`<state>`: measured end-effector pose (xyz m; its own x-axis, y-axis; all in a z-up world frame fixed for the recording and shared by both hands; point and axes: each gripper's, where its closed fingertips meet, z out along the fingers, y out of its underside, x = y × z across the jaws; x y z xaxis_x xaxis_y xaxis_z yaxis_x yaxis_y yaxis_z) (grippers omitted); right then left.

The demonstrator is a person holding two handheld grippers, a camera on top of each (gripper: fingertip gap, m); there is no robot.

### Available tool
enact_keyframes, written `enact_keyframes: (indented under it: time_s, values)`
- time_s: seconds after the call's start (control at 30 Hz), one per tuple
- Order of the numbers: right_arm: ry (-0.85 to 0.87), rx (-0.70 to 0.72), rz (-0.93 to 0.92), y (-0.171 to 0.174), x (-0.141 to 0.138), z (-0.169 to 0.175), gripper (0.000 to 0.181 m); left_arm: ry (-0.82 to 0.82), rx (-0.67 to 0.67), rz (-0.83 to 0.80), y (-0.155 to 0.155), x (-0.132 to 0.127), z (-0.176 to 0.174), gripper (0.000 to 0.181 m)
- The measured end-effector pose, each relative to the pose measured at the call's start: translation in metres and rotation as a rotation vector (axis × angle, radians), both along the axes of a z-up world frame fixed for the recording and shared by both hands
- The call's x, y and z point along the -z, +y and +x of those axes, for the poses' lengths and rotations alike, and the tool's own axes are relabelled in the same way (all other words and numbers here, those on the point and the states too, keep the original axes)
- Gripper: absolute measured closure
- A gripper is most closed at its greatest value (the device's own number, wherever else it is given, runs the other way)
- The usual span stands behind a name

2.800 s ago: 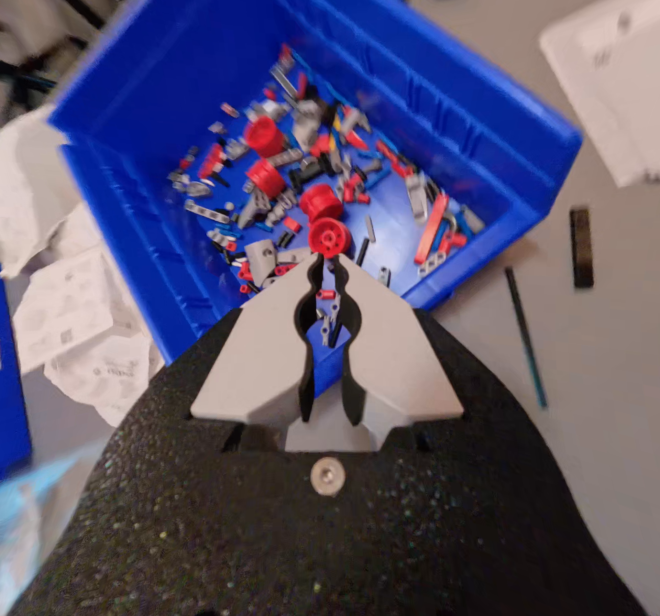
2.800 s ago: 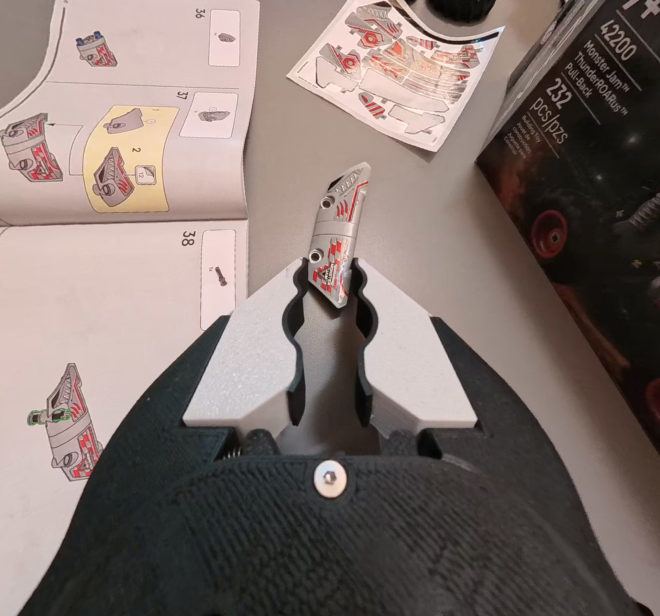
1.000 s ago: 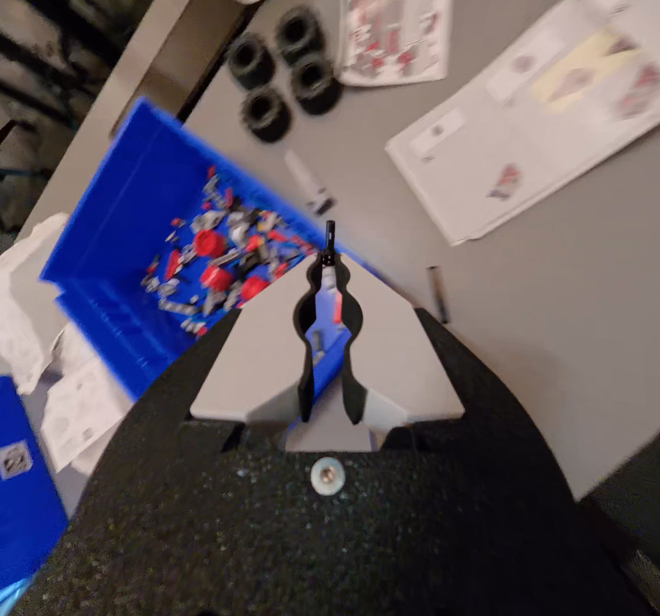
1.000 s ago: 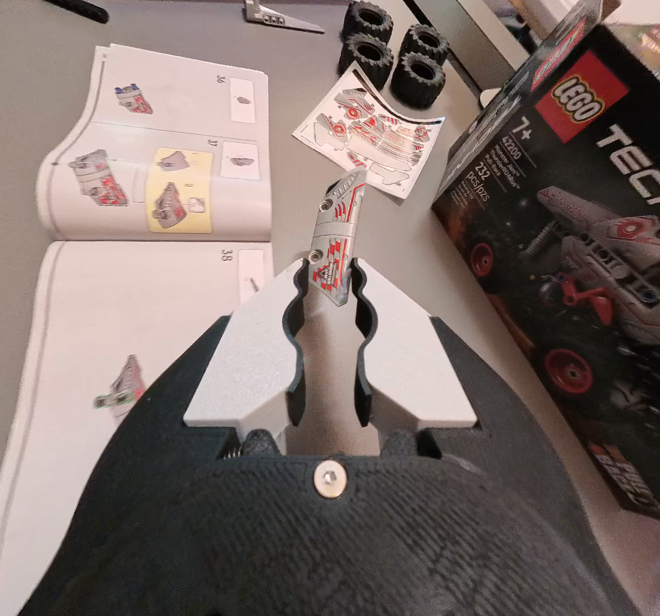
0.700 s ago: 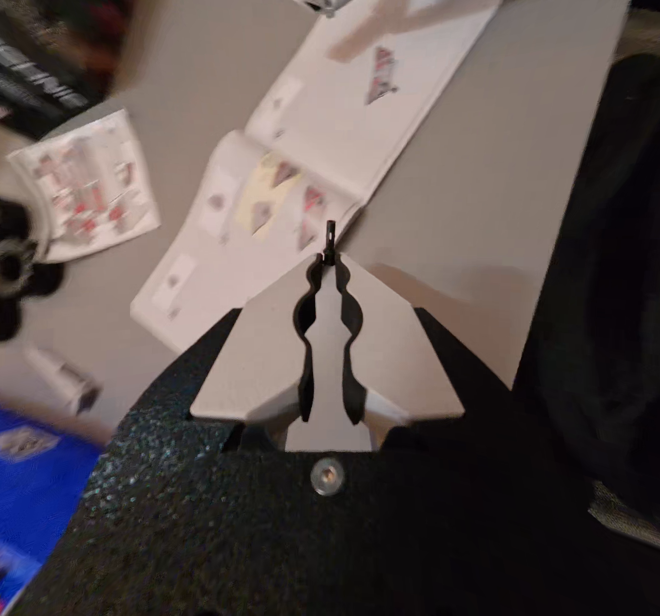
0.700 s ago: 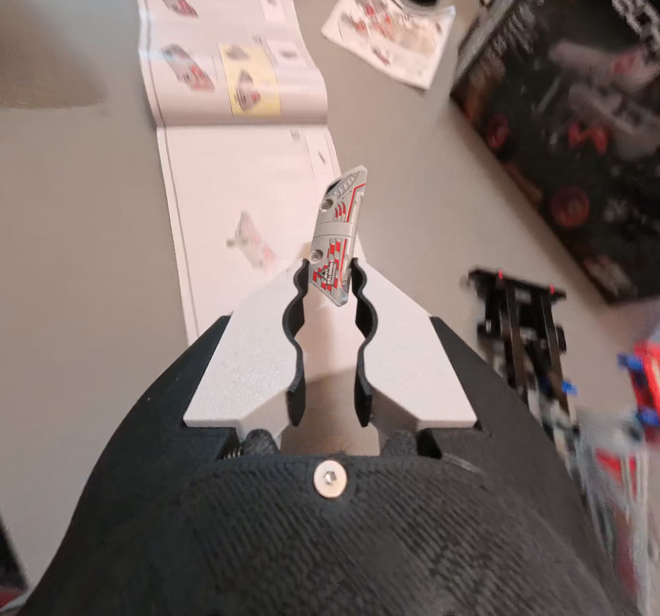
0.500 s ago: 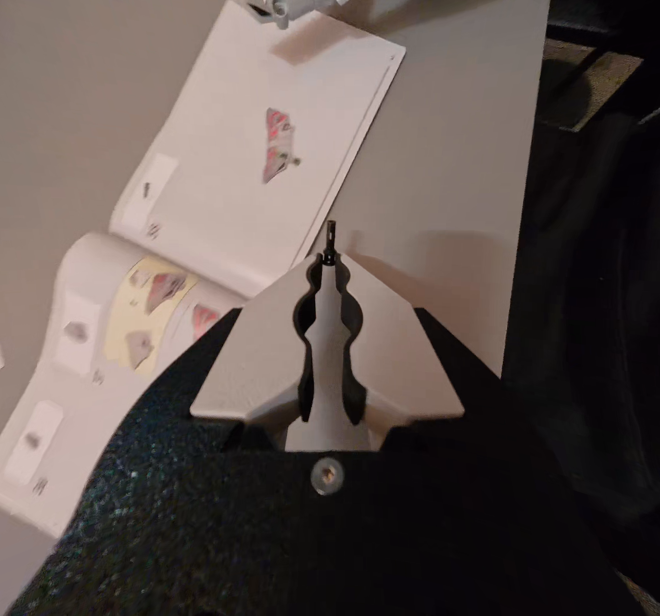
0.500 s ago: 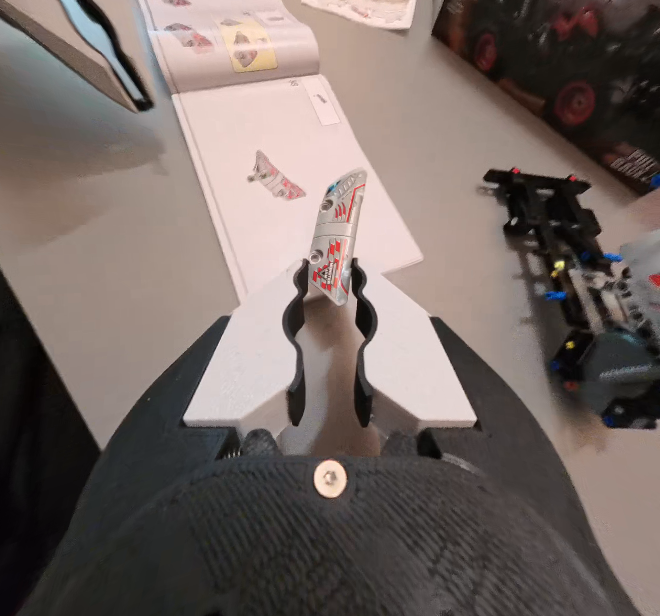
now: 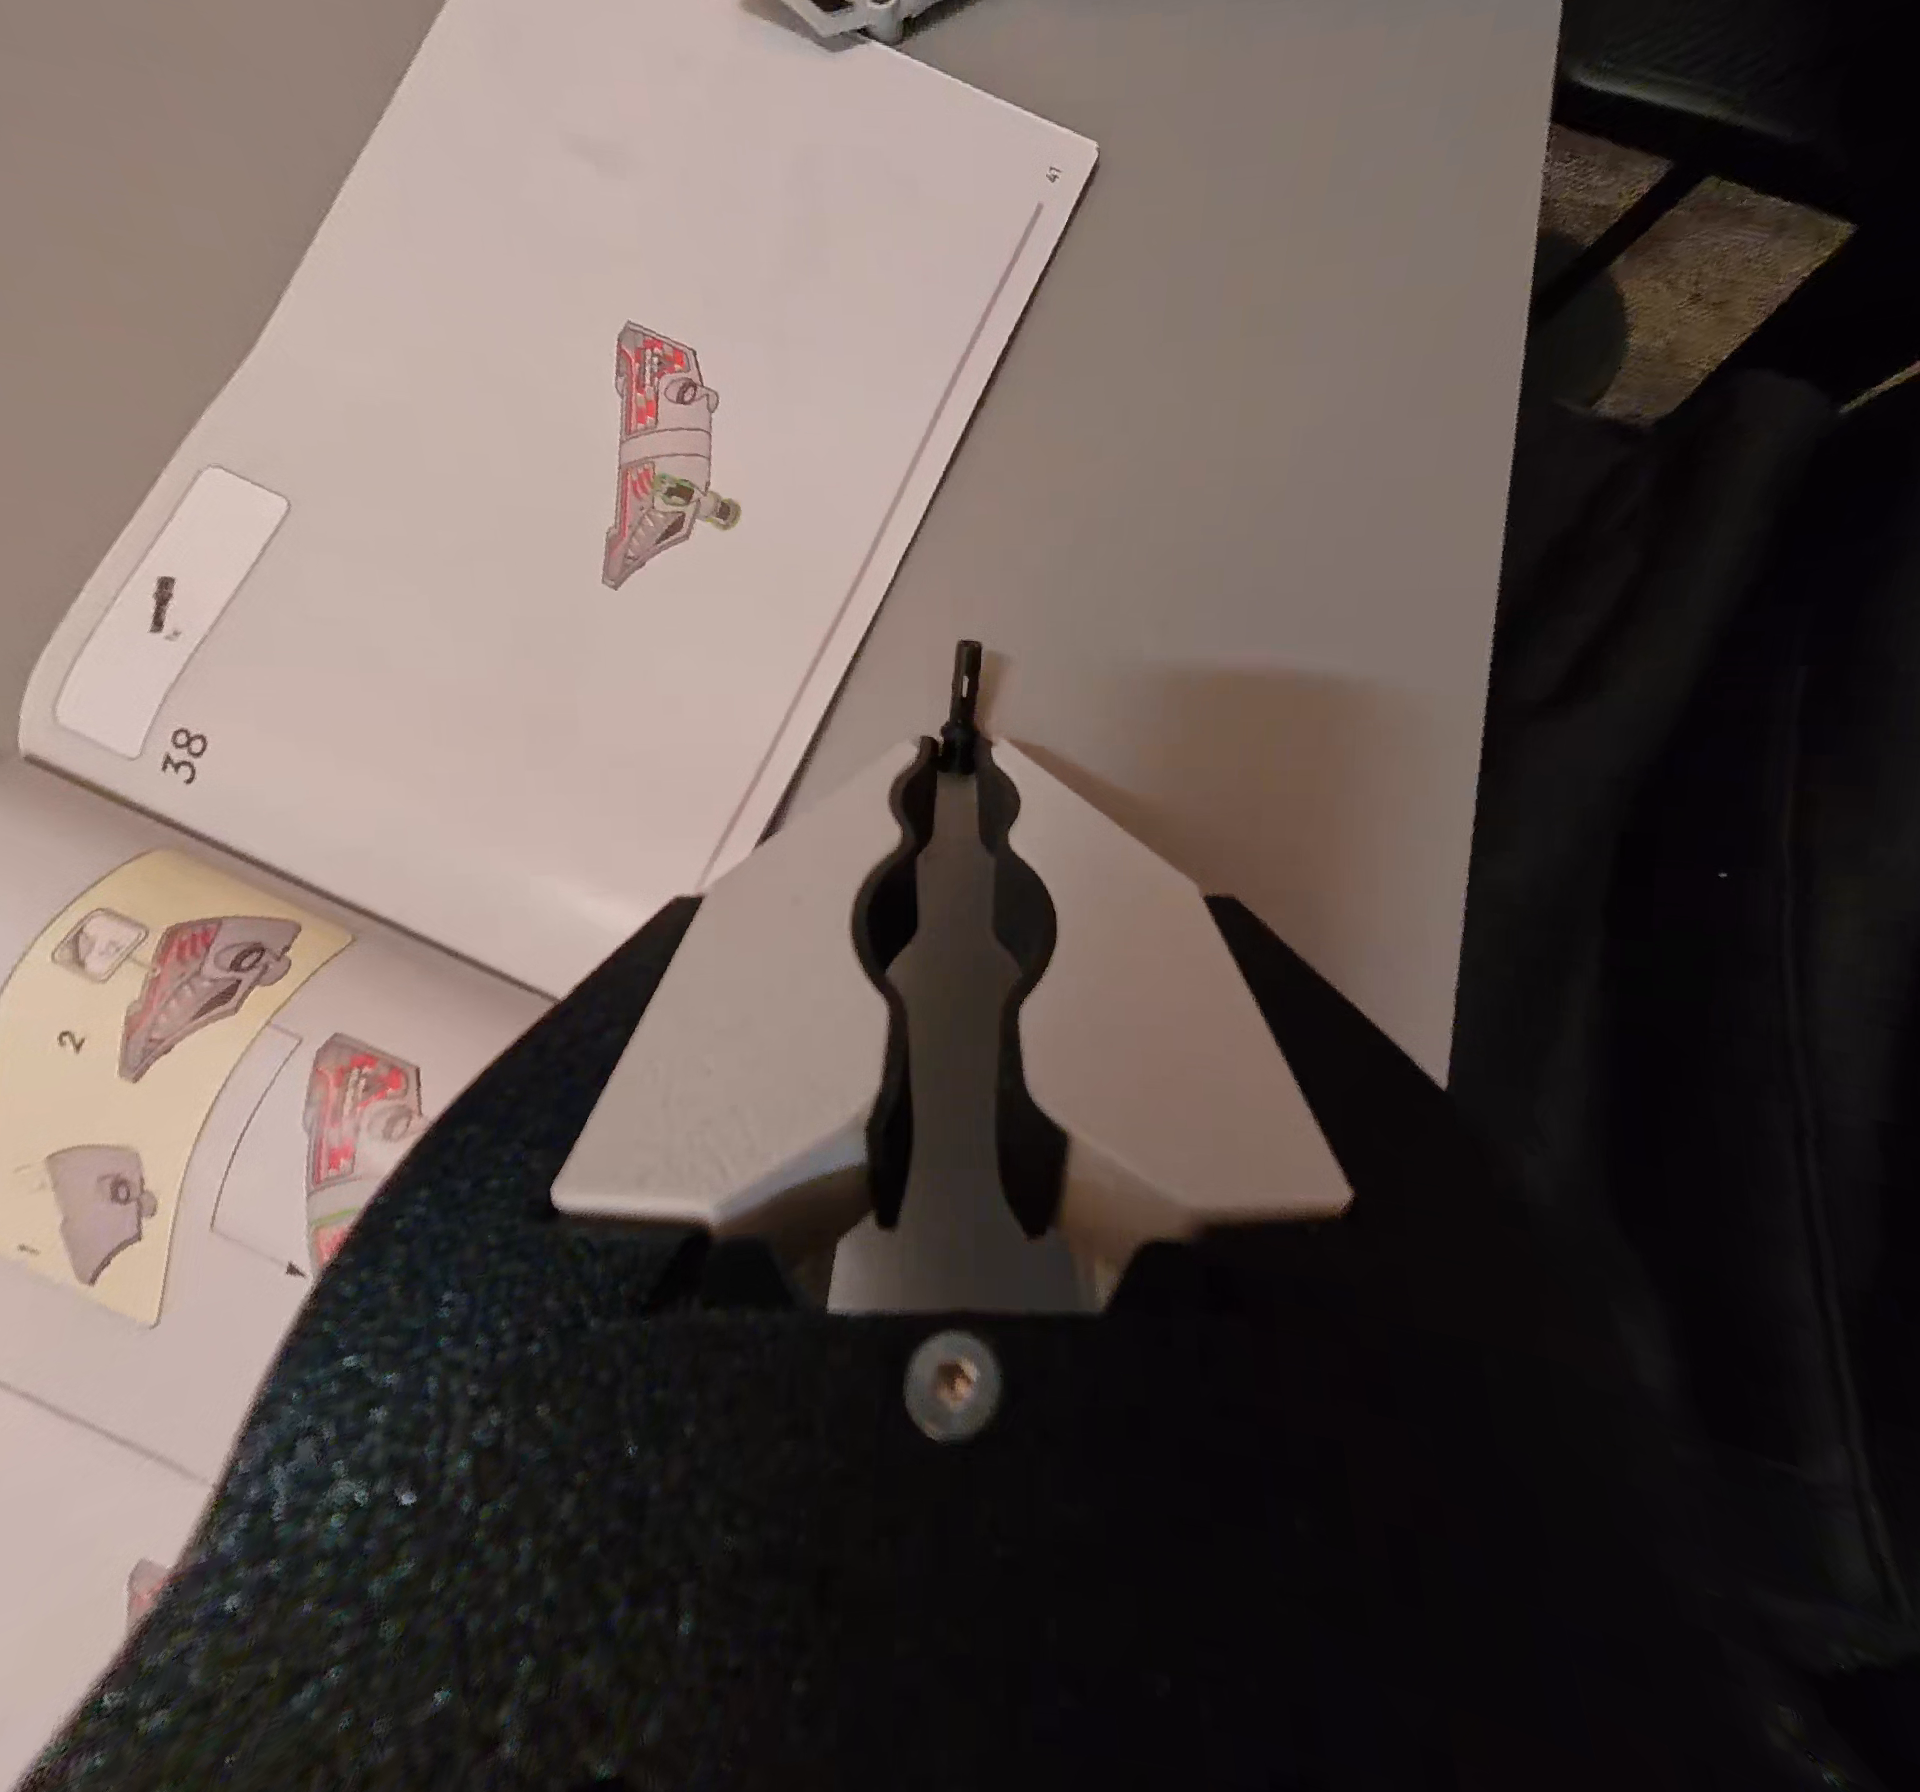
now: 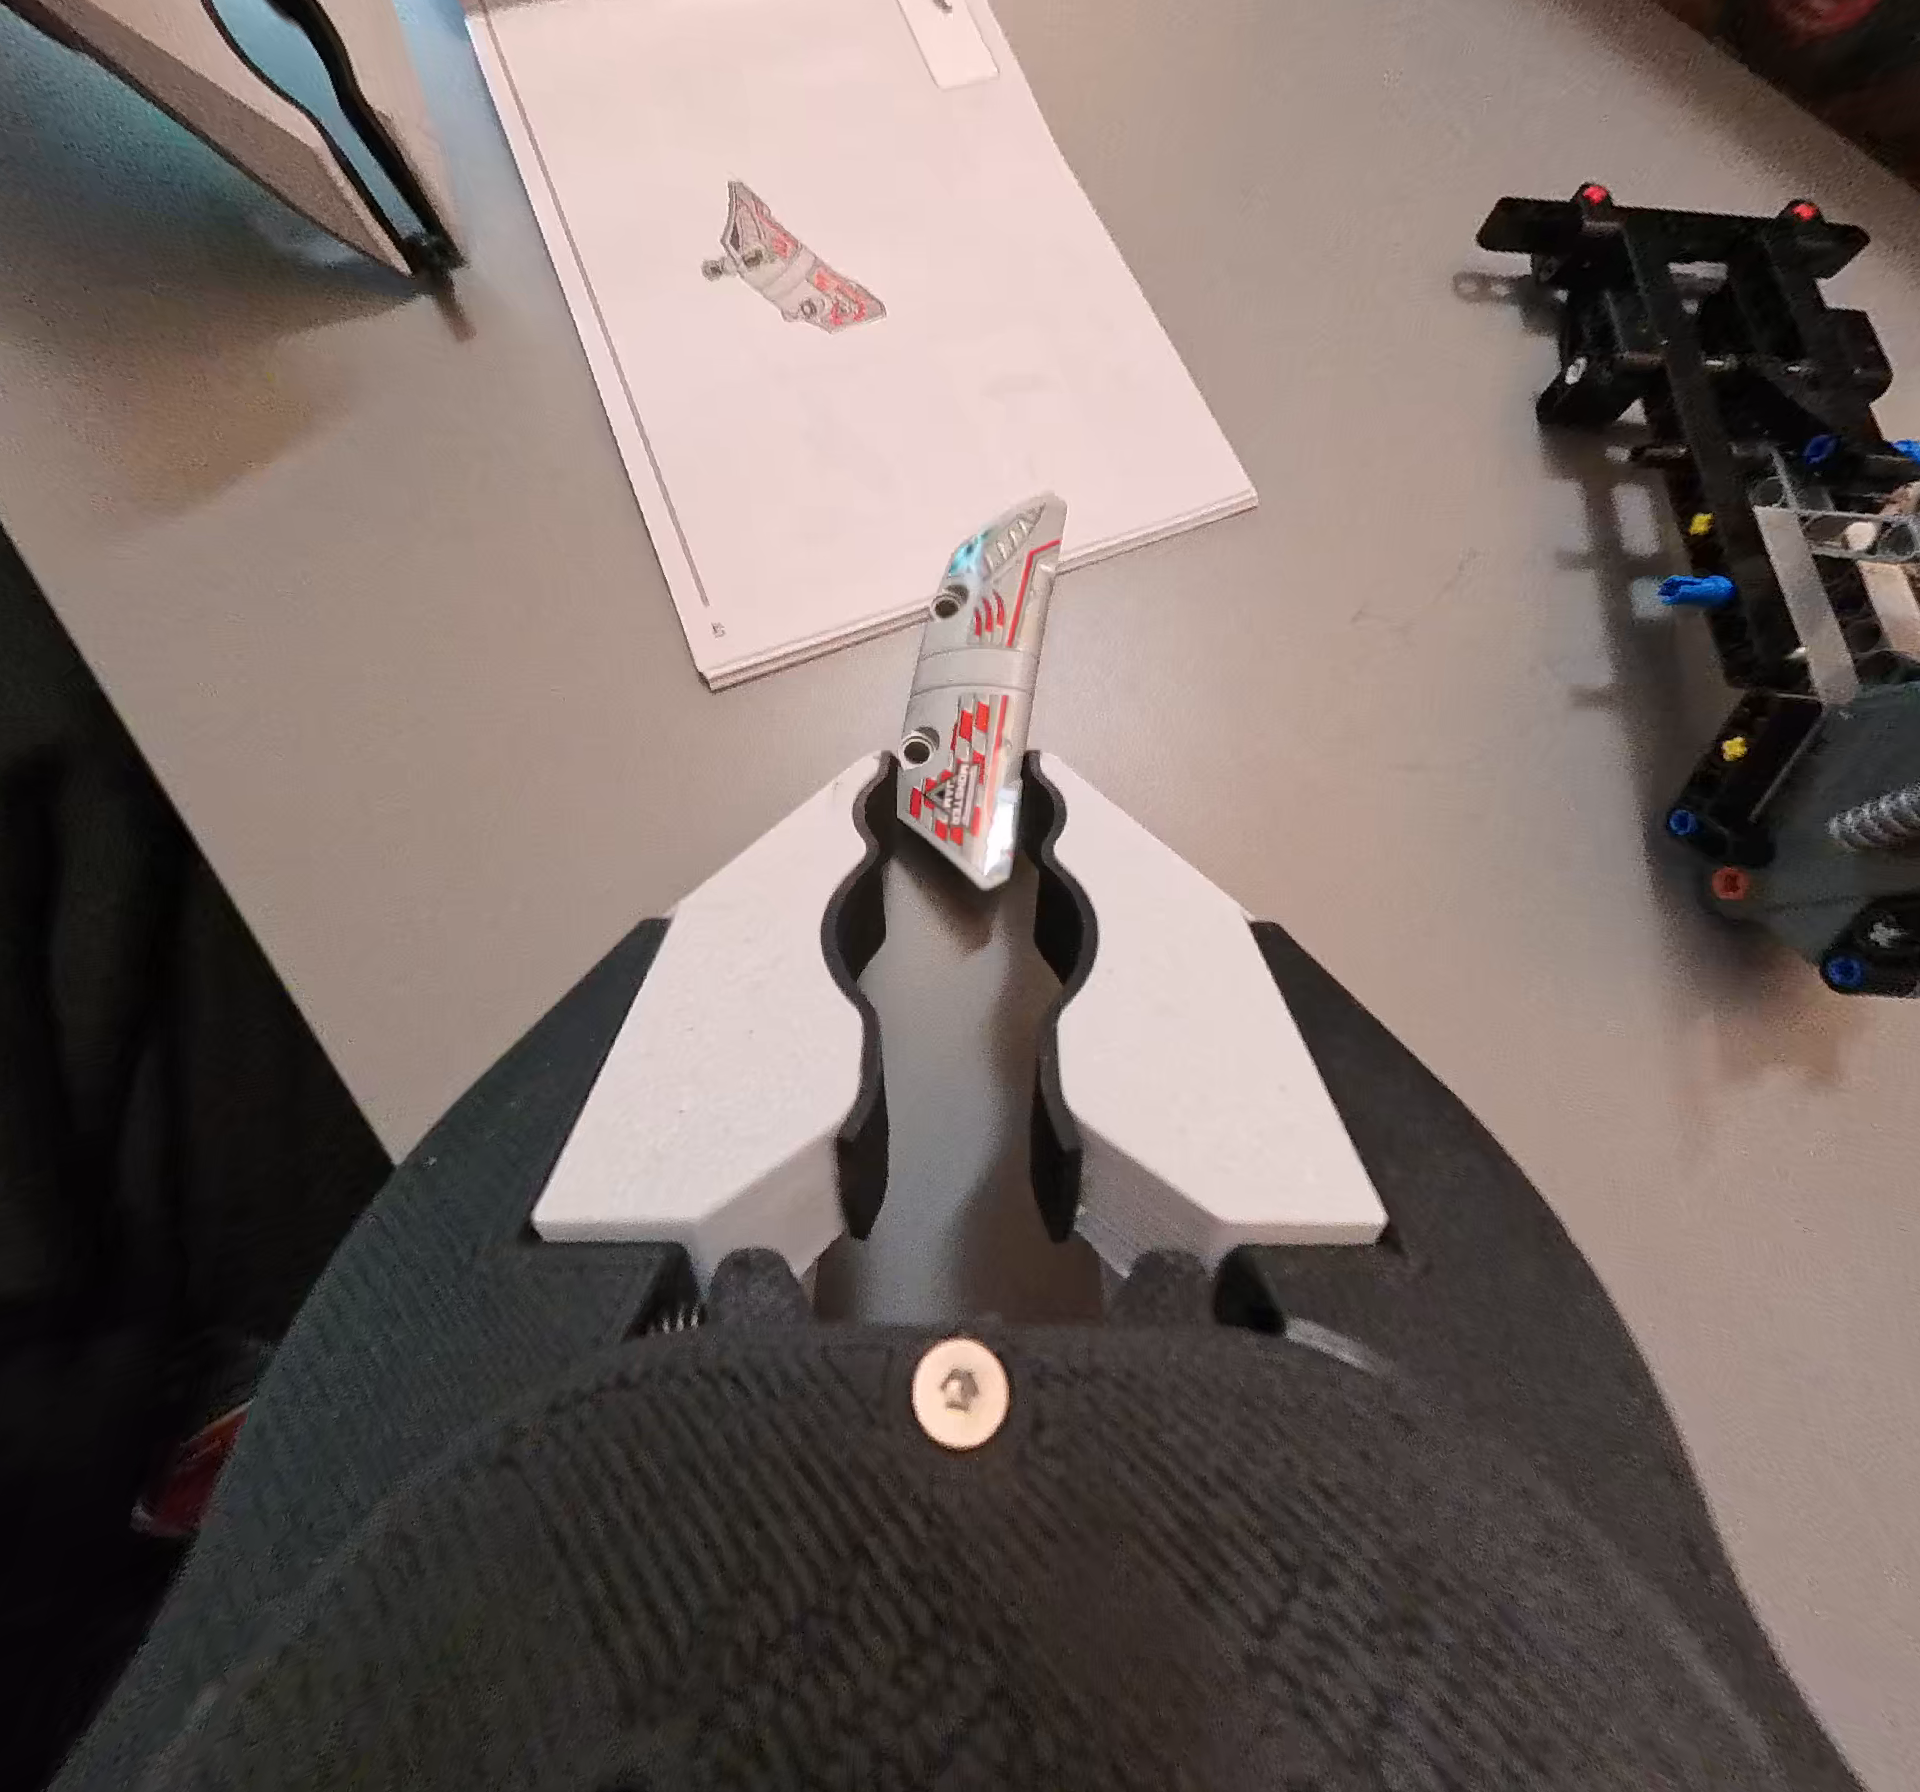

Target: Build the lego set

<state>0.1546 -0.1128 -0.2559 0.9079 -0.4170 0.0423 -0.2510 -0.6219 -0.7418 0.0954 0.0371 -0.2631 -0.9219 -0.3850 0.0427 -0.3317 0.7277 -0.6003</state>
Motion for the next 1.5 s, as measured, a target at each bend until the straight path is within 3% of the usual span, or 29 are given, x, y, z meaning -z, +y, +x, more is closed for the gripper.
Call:
enact_keyframes:
  time_s: [0.03, 0.23, 0.53, 0.9, 1.03, 1.2, 1.37, 1.5]
  values:
    - [-0.001, -0.003, -0.016, -0.001, 0.003, 0.0, 0.159, -0.013, -0.001, 0.001, 0.0, 0.0, 0.001, 0.177]
    - [0.011, -0.013, 0.008, 0.001, 0.004, 0.0, 0.159, -0.06, -0.003, -0.029, -0.002, 0.0, 0.001, 0.177]
    - [0.014, -0.003, -0.002, 0.002, 0.002, 0.002, 0.144, -0.068, 0.012, -0.115, -0.004, 0.0, -0.001, 0.172]
    - [-0.011, 0.032, -0.03, -0.004, 0.003, 0.005, 0.142, -0.118, 0.027, -0.136, -0.003, -0.009, 0.0, 0.169]
    - [-0.021, 0.041, -0.005, -0.005, -0.005, 0.003, 0.142, -0.137, 0.049, -0.075, -0.002, -0.004, 0.001, 0.169]
    - [-0.047, -0.025, 0.016, 0.015, -0.017, -0.017, 0.148, -0.133, 0.064, -0.064, -0.006, -0.002, 0.0, 0.178]
    - [-0.022, -0.155, 0.091, 0.058, -0.021, -0.051, 0.16, -0.115, 0.05, -0.086, -0.009, -0.002, 0.0, 0.178]
    - [0.038, -0.105, 0.072, 0.075, -0.013, -0.058, 0.162, -0.102, 0.031, -0.133, -0.014, -0.004, -0.001, 0.179]
